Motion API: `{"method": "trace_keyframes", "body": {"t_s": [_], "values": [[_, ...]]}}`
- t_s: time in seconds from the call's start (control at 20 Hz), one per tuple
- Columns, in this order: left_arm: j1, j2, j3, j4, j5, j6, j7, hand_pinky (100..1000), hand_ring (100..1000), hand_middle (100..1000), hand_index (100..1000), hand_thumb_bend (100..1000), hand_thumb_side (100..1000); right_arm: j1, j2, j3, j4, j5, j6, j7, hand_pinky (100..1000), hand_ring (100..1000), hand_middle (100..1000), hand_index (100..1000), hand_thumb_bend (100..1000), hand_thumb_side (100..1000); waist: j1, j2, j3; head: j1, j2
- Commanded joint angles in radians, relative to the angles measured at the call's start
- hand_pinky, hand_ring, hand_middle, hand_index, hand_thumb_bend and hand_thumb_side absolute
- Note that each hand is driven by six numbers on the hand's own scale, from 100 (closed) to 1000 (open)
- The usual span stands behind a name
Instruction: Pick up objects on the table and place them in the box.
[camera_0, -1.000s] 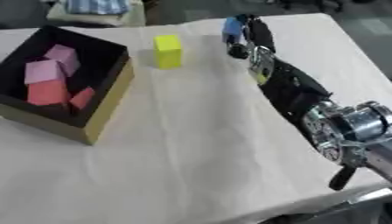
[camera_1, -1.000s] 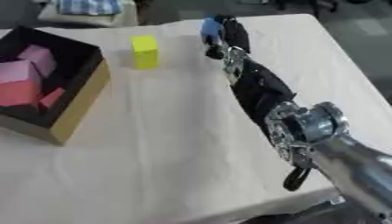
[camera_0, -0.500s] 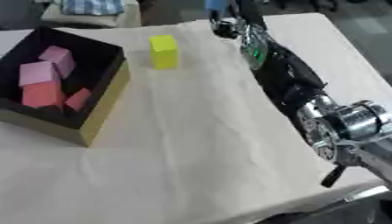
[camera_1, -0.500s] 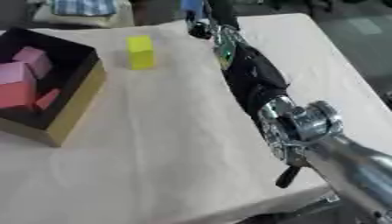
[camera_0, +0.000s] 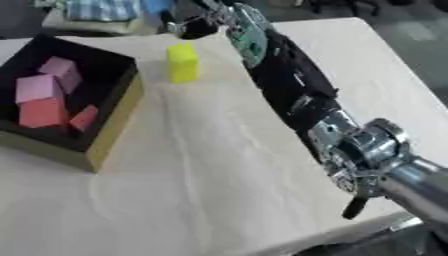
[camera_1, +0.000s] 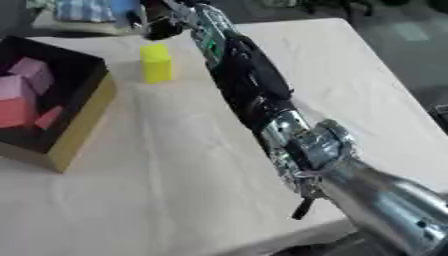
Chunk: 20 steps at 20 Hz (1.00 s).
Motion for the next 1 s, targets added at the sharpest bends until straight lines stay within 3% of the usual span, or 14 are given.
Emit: {"method": "trace_keyframes", "body": {"t_s": [0.05, 0.25, 0.3, 0.35, 0.45, 0.5, 0.65, 0.75, 1.0], "values": [[-0.011, 0.005, -0.002, -0.017, -0.002, 0.0, -0.004, 851, 697, 666, 878, 100, 701, -0.027, 0.036, 0.044, -0.052, -0.035, -0.047, 0.085, 713, 664, 510, 677, 100, 105, 0.005, -0.024, 0.004, -0.014, -0.006], [-0.013, 0.004, -0.004, -0.017, -0.001, 0.0, -0.007, 851, 697, 666, 878, 100, 701, -0.013, 0.088, 0.088, -0.066, -0.039, -0.089, 0.176, 735, 706, 572, 763, 100, 217, 0.004, -0.022, 0.012, -0.024, -0.004], [-0.013, 0.004, -0.004, -0.017, -0.001, 0.0, -0.007, 851, 698, 666, 878, 100, 701, -0.008, 0.097, 0.099, -0.068, -0.037, -0.1, 0.199, 749, 731, 620, 834, 100, 268, 0.003, -0.022, 0.013, -0.025, -0.003], [-0.013, 0.004, -0.003, -0.017, -0.001, 0.0, -0.007, 851, 698, 666, 878, 100, 701, -0.004, 0.104, 0.108, -0.069, -0.035, -0.11, 0.22, 765, 758, 697, 908, 100, 383, 0.003, -0.022, 0.014, -0.026, -0.002], [-0.013, 0.004, -0.004, -0.017, -0.001, 0.001, -0.007, 851, 698, 666, 878, 100, 702, 0.003, 0.111, 0.128, -0.071, -0.028, -0.135, 0.271, 786, 787, 764, 957, 117, 470, 0.0, -0.021, 0.013, -0.027, -0.002], [-0.013, 0.004, -0.004, -0.017, -0.002, 0.001, -0.007, 851, 698, 666, 878, 100, 702, 0.004, 0.111, 0.135, -0.075, -0.024, -0.146, 0.293, 801, 819, 824, 980, 169, 517, -0.001, -0.021, 0.013, -0.026, -0.002], [-0.012, 0.005, -0.002, -0.019, -0.002, 0.002, -0.005, 851, 699, 666, 878, 100, 702, 0.008, 0.1, 0.144, -0.086, -0.029, -0.172, 0.34, 818, 855, 911, 999, 238, 562, -0.005, -0.02, 0.008, -0.023, -0.003], [-0.011, 0.005, -0.001, -0.019, -0.003, 0.002, -0.004, 851, 699, 666, 878, 100, 703, 0.007, 0.09, 0.14, -0.093, -0.046, -0.178, 0.354, 820, 858, 921, 1000, 246, 570, -0.006, -0.019, 0.003, -0.021, -0.005], [-0.009, 0.006, 0.002, -0.02, -0.006, 0.003, -0.002, 851, 699, 667, 878, 100, 703, -0.006, 0.041, 0.093, -0.113, -0.089, -0.137, 0.321, 820, 855, 922, 998, 250, 531, -0.004, -0.018, -0.005, -0.016, -0.004]]}}
